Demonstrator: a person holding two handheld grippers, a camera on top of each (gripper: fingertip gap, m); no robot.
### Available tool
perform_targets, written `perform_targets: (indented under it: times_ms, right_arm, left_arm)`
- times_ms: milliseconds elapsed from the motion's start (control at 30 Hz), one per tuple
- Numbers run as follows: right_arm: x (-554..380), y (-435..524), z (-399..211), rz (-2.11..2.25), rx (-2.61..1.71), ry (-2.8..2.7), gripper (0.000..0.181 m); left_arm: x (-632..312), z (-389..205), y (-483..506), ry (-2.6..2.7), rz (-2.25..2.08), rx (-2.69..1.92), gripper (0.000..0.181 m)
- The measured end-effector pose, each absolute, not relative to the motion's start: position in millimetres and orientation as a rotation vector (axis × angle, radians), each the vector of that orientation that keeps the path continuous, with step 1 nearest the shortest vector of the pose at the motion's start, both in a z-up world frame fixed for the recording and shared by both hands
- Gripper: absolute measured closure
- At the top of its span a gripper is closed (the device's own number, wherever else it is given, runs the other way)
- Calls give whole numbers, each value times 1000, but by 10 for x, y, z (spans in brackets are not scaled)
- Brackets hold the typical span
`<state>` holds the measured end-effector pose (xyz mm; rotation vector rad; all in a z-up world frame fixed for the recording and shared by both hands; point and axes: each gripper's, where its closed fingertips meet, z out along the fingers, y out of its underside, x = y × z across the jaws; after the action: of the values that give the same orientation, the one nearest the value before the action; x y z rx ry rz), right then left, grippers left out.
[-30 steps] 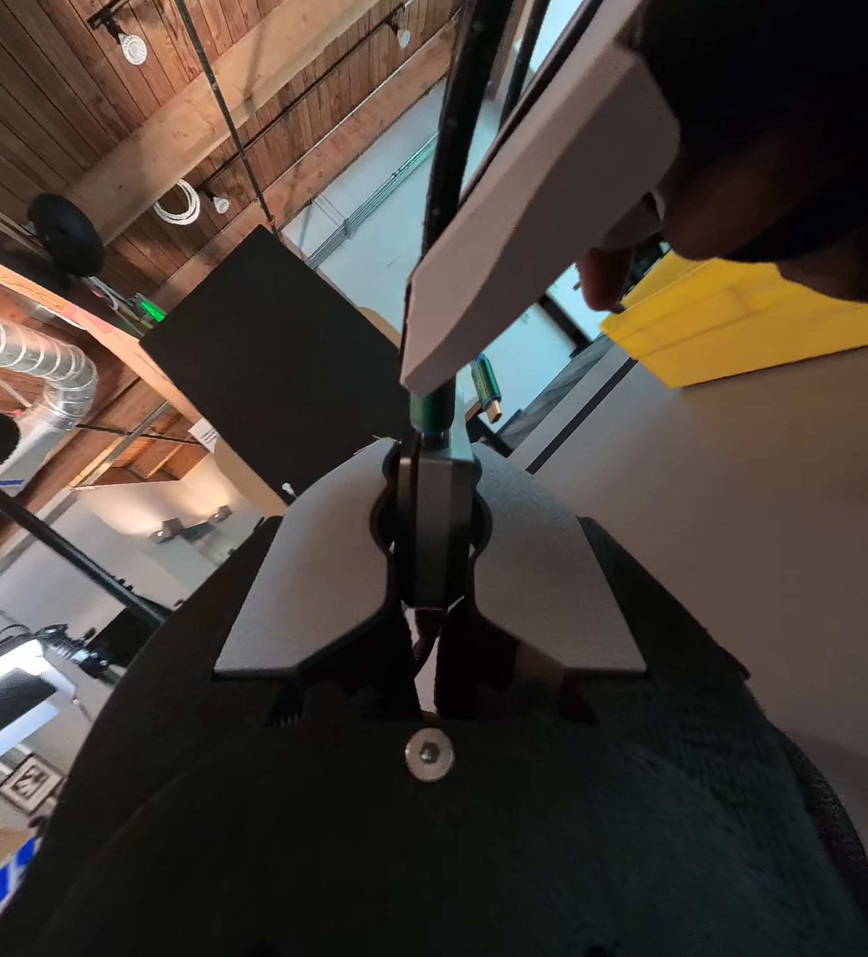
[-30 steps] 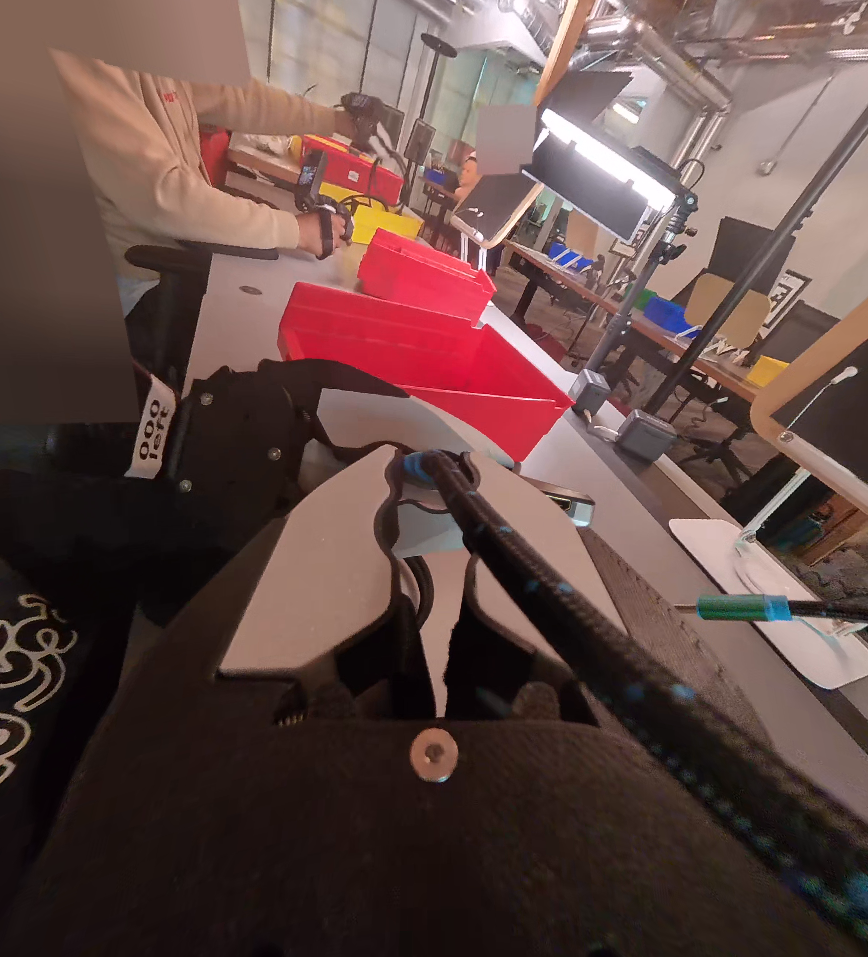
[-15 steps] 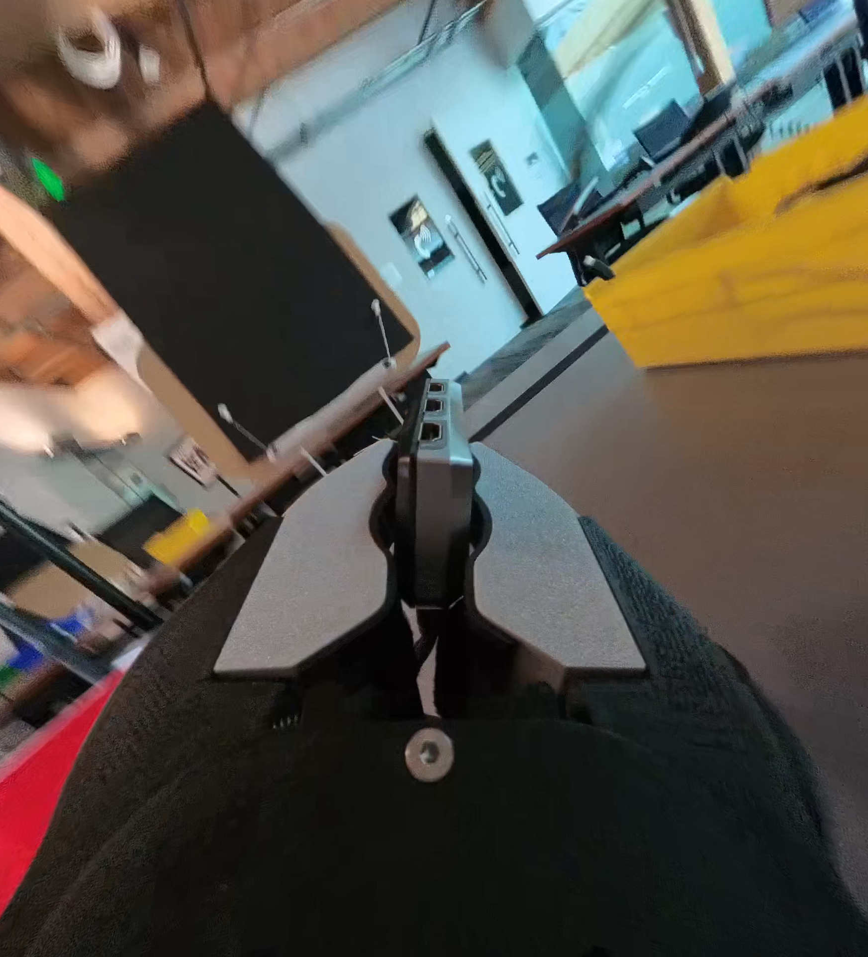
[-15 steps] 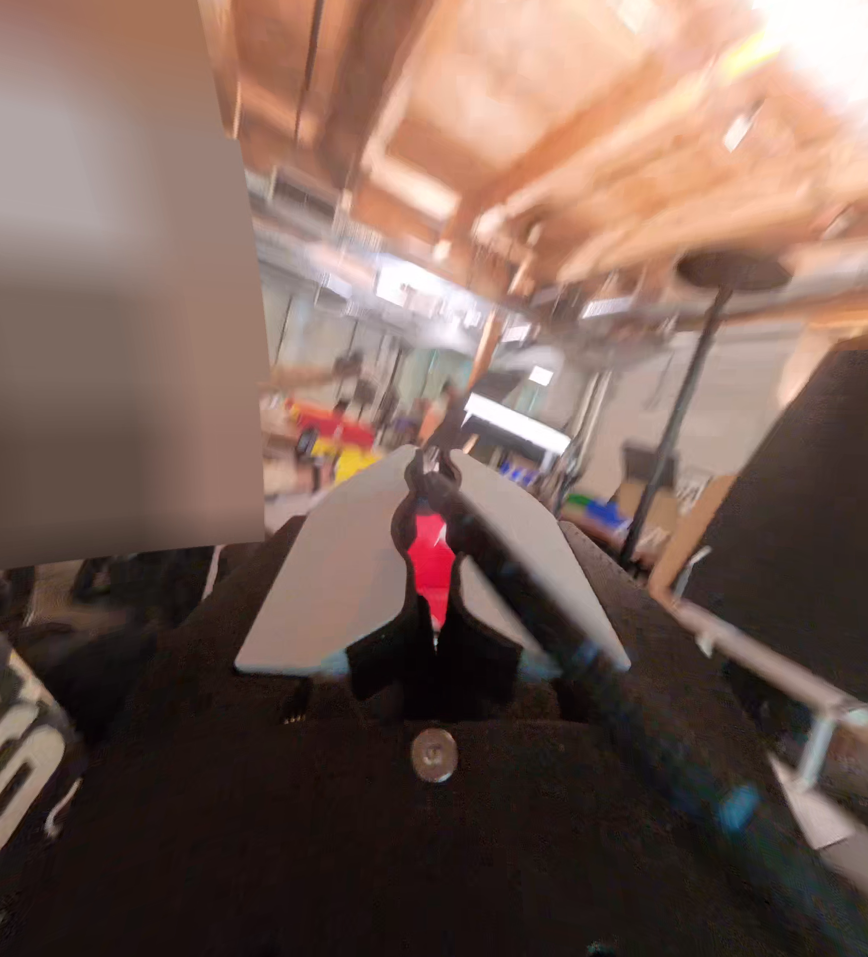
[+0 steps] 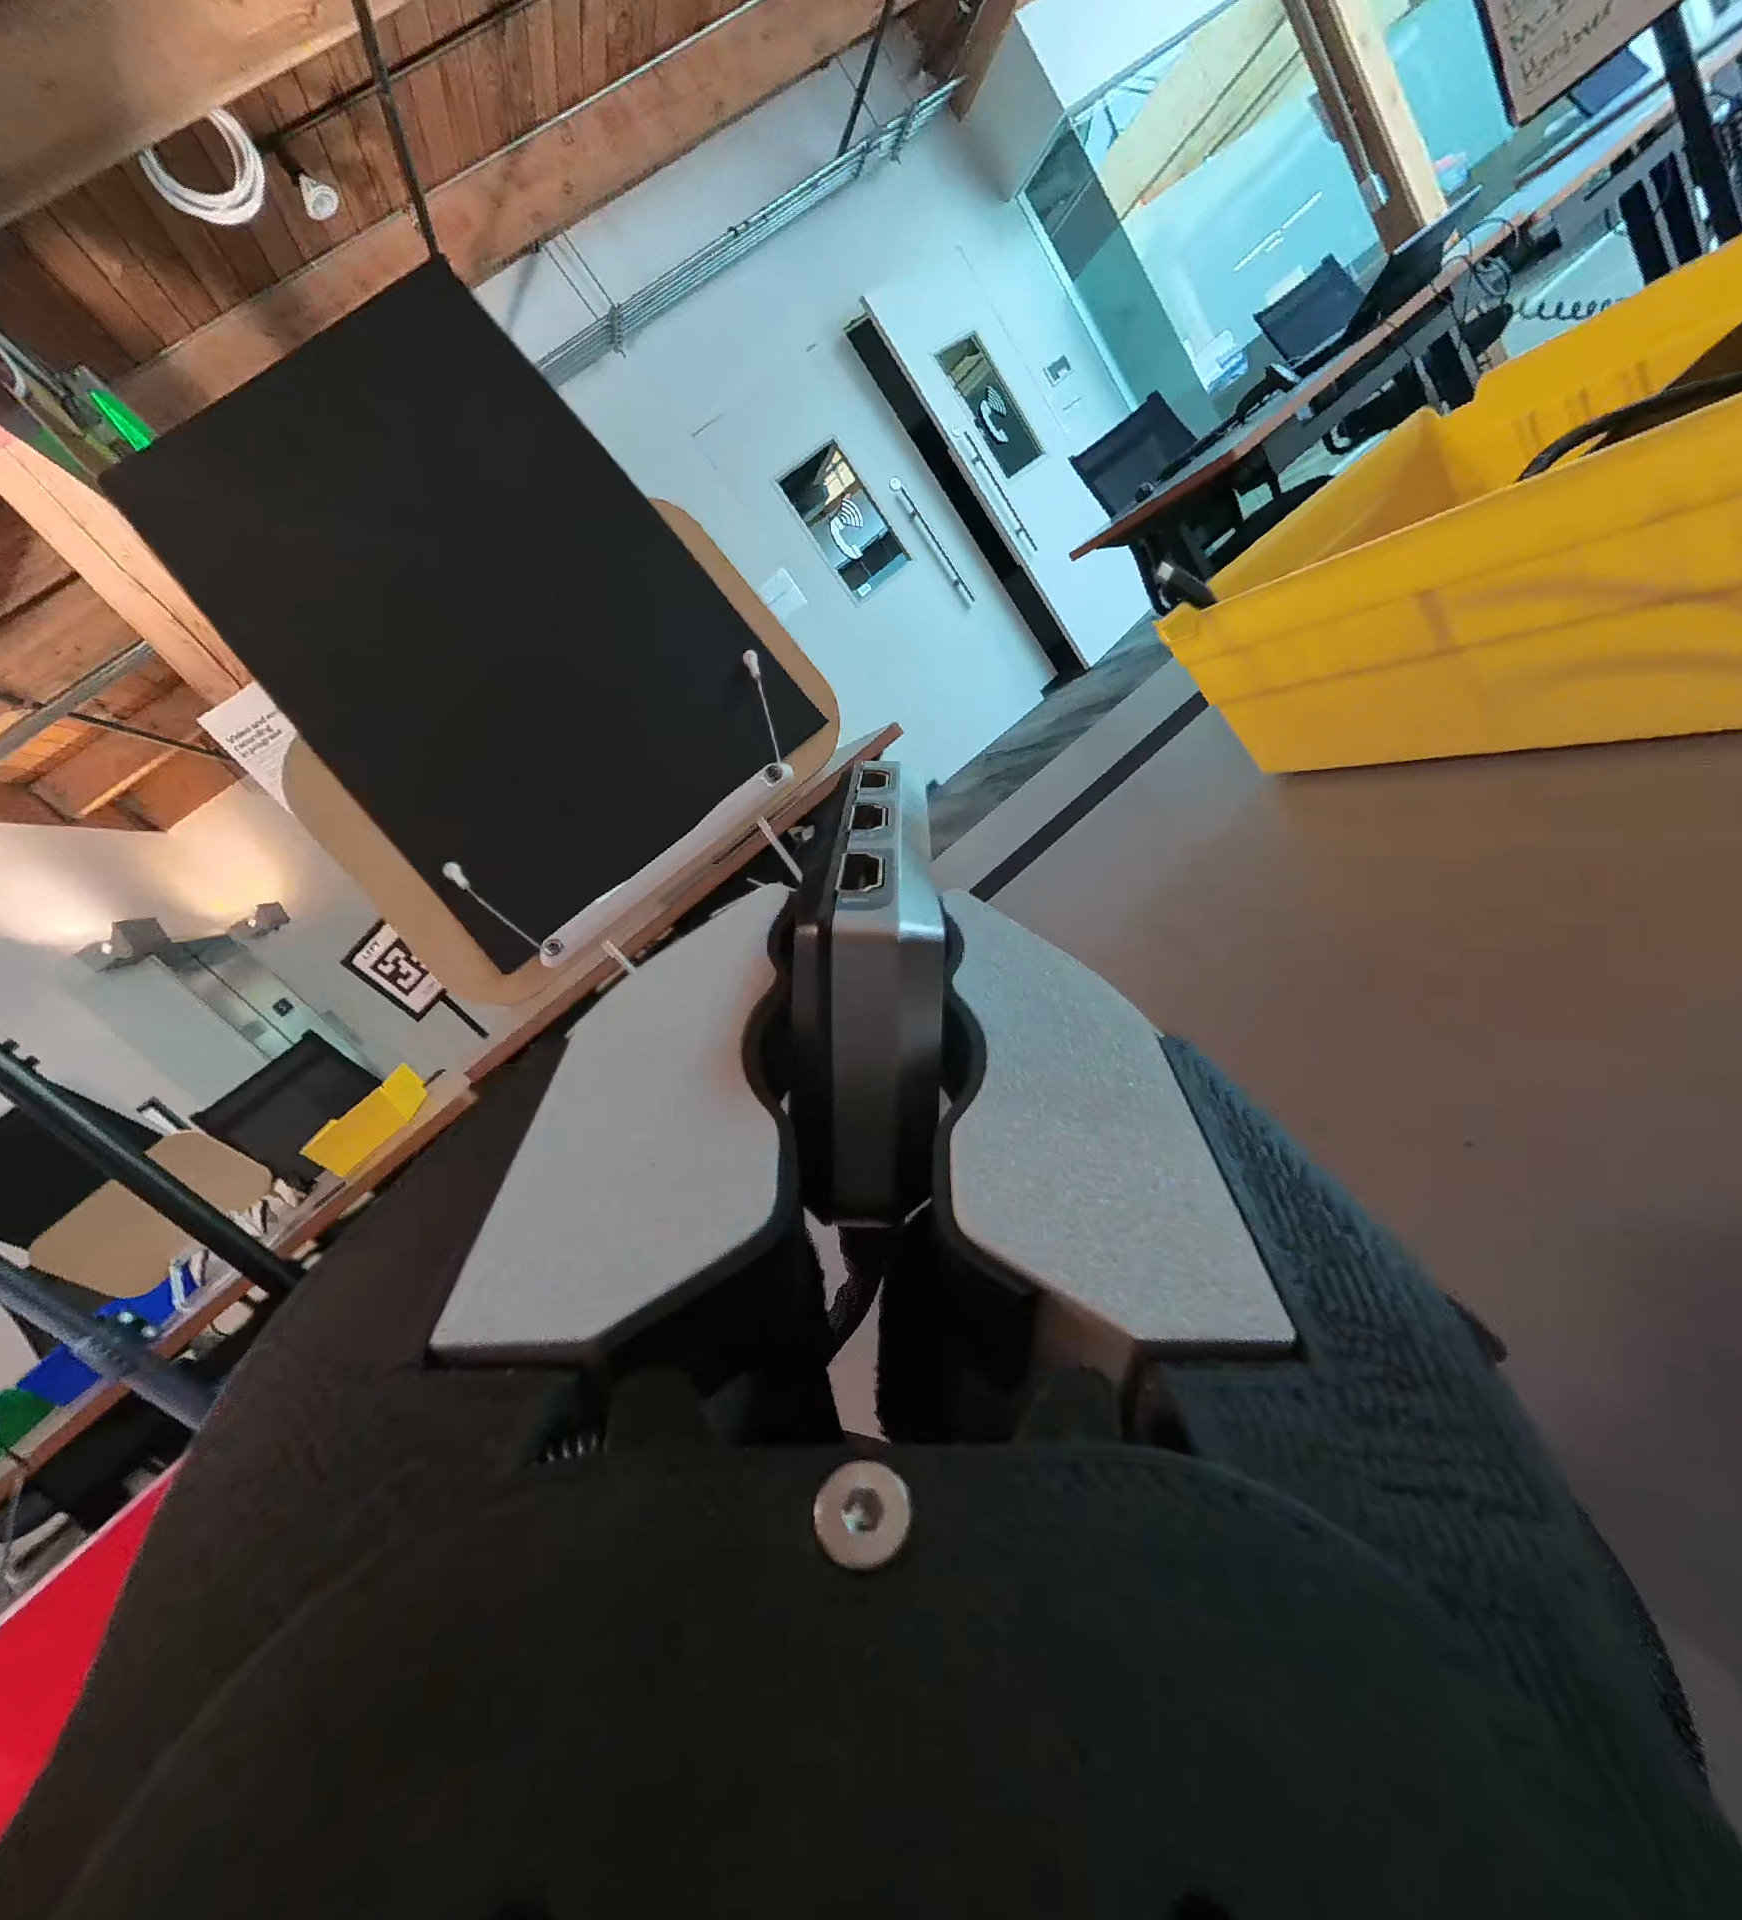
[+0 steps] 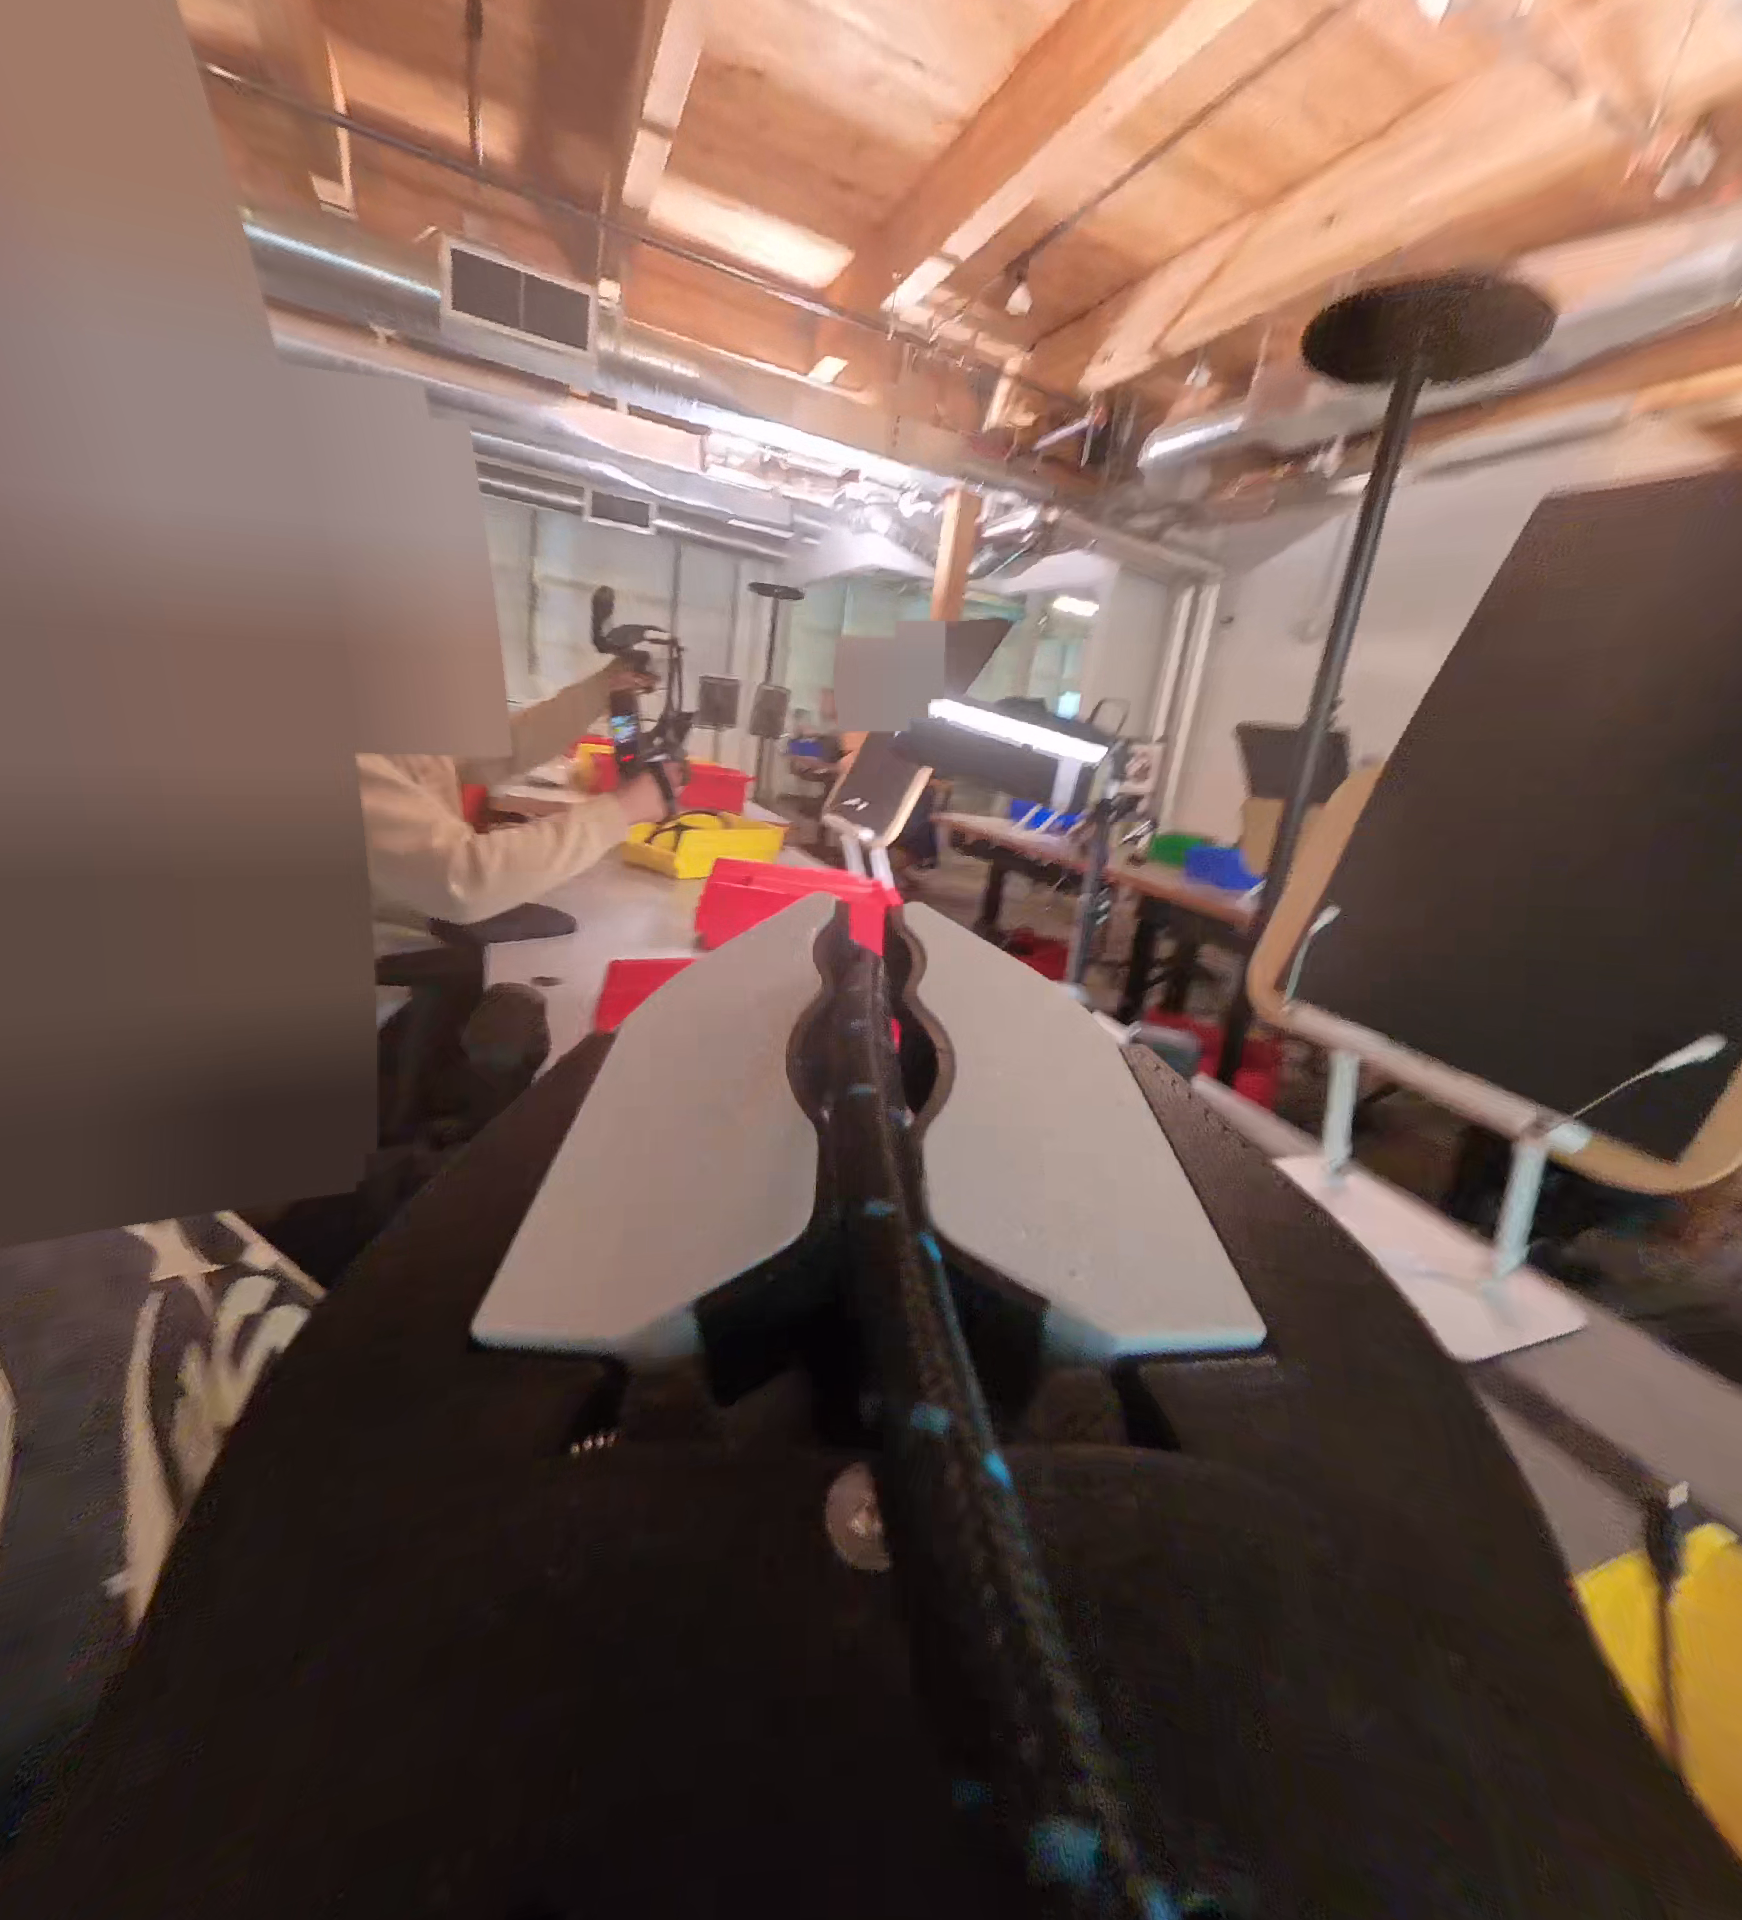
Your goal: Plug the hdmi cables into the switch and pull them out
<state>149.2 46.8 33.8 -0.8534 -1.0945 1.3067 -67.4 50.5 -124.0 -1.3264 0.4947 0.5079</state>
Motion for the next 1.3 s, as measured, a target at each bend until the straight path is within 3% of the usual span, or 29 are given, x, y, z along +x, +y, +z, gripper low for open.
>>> perform_targets:
  times_ms: [233,367,533,867,1100,1300]
  right_arm:
    - [1485,941,158,1474,-1014,-981,174]
    - [1566,1586,-284,1545,-1273,-849,175]
    - [1666,2179,-1245,1287,-1800,-833,174]
    - [1941,1830,-2372,637,-2412,-1357,171]
    - [2174,1711,-2248,476,-2430,-1369,117]
    - [2355,1973,-1637,328,-2095,-1166,125]
  left_arm:
    - [-623,-1266,505,543,557,-1317,159]
    - [-618,-1275,508,547,552,-1323,159]
    - [-613,-1291,516,557,560,-1329,159]
    - [-609,-1304,515,568,571,-1333,159]
    - [-612,-1309,519,570,574,-1337,159]
    - [-604,-1309,517,573,576,-1336,159]
